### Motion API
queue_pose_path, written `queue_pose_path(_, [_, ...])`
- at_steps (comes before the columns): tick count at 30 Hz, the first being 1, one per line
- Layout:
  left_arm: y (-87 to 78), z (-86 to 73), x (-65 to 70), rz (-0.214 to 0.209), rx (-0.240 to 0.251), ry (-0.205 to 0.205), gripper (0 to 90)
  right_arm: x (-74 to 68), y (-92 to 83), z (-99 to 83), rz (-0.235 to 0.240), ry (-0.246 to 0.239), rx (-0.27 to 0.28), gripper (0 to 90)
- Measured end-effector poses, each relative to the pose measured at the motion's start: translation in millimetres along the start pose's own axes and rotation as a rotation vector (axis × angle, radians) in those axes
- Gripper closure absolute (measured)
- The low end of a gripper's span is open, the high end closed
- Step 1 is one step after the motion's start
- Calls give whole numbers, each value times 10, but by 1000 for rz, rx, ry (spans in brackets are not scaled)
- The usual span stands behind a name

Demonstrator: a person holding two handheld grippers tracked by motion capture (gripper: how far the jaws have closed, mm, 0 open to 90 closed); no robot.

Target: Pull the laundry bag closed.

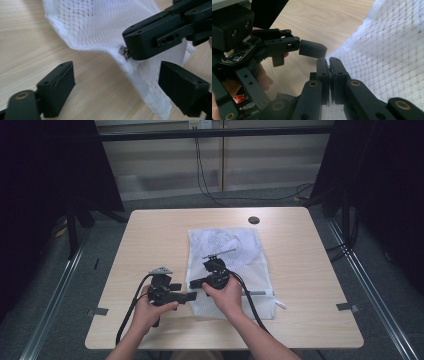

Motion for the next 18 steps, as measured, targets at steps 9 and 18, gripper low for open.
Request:
queue_pose_path(9, [65,22,31,-25,42,52,321,-10,1,9,6,-12,2,866])
queue_pose_path(18, [121,19,54,-93,12,17,445,-20,14,9,7,-16,3,866])
Point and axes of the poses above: each handheld gripper's, and its own axes: y roughly forward along the jaws, z roughly out of its top, x roughly to its right, the point moved 4 cm from there along y, roughly forward along the jaws, and after that the axes turned 7 degrees about -x, right-handed, at the moved point
